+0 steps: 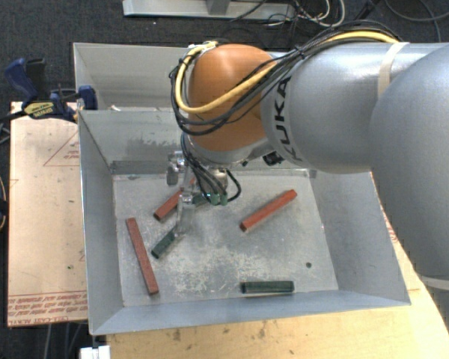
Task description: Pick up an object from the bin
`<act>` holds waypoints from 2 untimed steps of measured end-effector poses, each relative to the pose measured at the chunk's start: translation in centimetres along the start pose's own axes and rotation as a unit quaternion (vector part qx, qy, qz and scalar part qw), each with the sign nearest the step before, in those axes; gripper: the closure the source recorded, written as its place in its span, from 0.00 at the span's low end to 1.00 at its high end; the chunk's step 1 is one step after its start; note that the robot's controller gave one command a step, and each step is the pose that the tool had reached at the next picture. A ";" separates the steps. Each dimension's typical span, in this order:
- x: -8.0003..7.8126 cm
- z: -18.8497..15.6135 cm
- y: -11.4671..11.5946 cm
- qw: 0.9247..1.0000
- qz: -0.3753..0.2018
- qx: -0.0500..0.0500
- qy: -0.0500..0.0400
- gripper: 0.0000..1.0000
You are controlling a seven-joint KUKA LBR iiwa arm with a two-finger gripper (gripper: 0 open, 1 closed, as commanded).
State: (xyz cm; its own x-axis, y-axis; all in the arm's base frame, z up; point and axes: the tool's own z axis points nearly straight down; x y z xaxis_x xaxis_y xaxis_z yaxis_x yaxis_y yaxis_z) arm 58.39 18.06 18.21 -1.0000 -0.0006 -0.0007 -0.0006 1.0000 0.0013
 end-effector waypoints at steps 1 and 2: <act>0.4 4.0 -0.1 0.999 -0.042 0.000 -0.002 0.00; -0.6 10.7 -2.4 0.987 -0.160 -0.001 -0.006 1.00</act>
Offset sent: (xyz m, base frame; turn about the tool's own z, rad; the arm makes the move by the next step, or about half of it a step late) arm 0.0025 -0.0257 -0.1121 -0.3247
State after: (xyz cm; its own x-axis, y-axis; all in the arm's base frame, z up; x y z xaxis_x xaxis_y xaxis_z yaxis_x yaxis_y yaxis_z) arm 59.04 15.65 7.52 -0.9484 -0.3168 -0.0133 -0.3168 0.9485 0.0013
